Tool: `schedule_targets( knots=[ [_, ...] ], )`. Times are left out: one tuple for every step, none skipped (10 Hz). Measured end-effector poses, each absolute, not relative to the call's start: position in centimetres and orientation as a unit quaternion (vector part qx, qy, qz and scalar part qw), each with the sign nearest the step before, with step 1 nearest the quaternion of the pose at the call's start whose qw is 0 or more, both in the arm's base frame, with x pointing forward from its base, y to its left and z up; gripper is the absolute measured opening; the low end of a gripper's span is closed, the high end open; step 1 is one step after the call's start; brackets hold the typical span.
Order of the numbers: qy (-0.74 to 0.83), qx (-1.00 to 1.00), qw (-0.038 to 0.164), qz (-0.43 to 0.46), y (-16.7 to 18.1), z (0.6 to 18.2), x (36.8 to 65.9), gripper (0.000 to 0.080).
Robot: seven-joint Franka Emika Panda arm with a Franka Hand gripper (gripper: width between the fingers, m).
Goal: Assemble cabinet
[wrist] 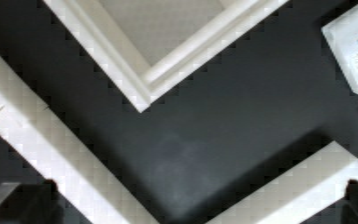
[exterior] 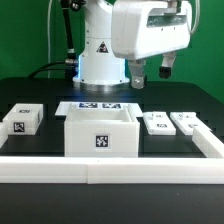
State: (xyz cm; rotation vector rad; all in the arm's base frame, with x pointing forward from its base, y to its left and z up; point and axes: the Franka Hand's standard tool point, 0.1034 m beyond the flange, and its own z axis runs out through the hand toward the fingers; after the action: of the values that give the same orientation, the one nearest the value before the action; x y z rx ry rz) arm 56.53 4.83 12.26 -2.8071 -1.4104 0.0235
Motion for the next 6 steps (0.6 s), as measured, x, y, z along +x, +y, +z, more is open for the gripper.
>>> schedule_targets(
  knots=[
    [-0.451, -0.893, 0.0, 0.007, 4.8, 12.2, 56.5, 0.0798],
    [-0.505, -0.863, -0.007, -0.007, 4.0, 11.8, 56.0, 0.0798],
    [-0.539, -0.843, -0.005, 0.0, 2.8, 11.1, 54.5, 0.0798],
    [-0.565, -0.825, -0.004, 0.005, 2.1, 10.6, 53.9, 0.0798],
    [-0.569, -0.822, -0.001, 0.009, 1.3, 10.3, 53.4, 0.0798],
    [-0.556, -0.831, 0.003, 0.012, 0.1, 10.3, 53.2, 0.0798]
  ],
)
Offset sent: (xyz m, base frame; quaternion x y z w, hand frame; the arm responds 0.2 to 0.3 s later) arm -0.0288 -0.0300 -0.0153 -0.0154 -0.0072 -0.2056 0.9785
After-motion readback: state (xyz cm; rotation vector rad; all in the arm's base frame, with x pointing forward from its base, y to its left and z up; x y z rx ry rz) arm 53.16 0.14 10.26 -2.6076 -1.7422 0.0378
